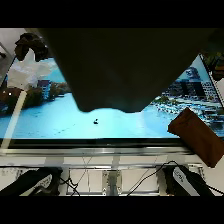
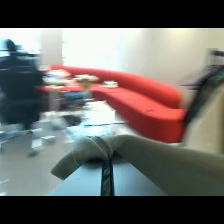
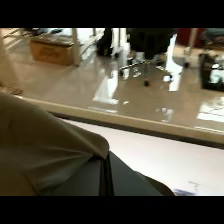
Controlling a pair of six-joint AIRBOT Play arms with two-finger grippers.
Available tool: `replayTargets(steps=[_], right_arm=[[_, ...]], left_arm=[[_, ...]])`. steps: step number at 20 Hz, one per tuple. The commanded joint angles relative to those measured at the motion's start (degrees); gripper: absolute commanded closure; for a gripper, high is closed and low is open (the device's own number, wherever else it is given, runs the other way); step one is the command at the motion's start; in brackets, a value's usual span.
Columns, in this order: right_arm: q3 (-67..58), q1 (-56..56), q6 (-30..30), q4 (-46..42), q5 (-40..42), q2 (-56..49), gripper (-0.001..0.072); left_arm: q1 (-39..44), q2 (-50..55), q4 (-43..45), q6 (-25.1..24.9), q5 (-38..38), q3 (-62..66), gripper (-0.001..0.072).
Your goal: Fold the shirts.
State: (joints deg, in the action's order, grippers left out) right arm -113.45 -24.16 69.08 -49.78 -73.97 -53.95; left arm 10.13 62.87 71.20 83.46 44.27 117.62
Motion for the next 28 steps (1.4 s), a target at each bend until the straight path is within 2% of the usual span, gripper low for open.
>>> replayTargets(steps=[1, 4, 6, 9, 11, 13, 15, 19, 22, 24, 26, 28], right_arm=[[1.49, 0.0, 0.04, 7.8, -4.13, -0.28, 0.0696], [3.87, -0.02, 0.04, 3.5, -4.22, -0.28, 0.0696], [3.93, -0.02, 0.07, -1.62, -3.85, -0.39, 0.0696], [3.93, 0.2, 0.07, -3.1, -6.43, -0.42, 0.0696], [4.0, 2.03, 0.5, -7.1, -6.91, -0.44, 0.0696], [5.81, 3.96, 1.6, -11.8, -6.62, -0.42, 0.0696], [8.85, 5.29, 1.57, -12.85, -5.44, -0.44, 0.0696], [11.28, 8.87, 1.36, -15.08, -2.64, -1.84, 0.0696], [11.28, 10.95, 1.4, -15.63, -0.57, -3.39, 0.0697], [11.3, 13.0, 1.33, -12.94, -0.81, -3.76, 0.0697], [11.3, 16.63, 0.37, -7.21, -4.83, -4.15, 0.0696], [11.3, 21.77, 0.33, -5.53, -6.99, -4.26, 0.0696]], left_arm=[[0.0, 5.03, 7.96, 5.09, -2.19, 0.0, 0.0694], [0.5, 12.22, 3.96, 5.09, -2.1, -0.02, 0.0694], [2.64, 15.63, 3.89, 4.22, -3.06, 0.0, 0.0694], [6.19, 20.59, 3.82, 3.74, -4.35, 0.0, 0.0694], [8.79, 23.8, 3.85, 3.74, -3.58, -0.02, 0.0694], [10.4, 25.55, 4.09, 3.72, -3.56, -0.02, 0.0694], [10.69, 25.46, 5.33, 3.74, -5.35, 0.17, 0.0694], [10.67, 24.11, 11.82, 4.22, -4.59, 2.08, 0.0694], [10.67, 20.46, 23.21, 9.01, -3.69, 2.05, 0.0694], [10.56, 17.7, 29.81, 10.75, 0.74, 2.05, 0.0694], [10.56, 15.78, 34.25, 11.8, 7.48, 2.05, 0.0693], [10.56, 15.3, 38.34, 12.22, 14.19, 2.05, 0.0693]])
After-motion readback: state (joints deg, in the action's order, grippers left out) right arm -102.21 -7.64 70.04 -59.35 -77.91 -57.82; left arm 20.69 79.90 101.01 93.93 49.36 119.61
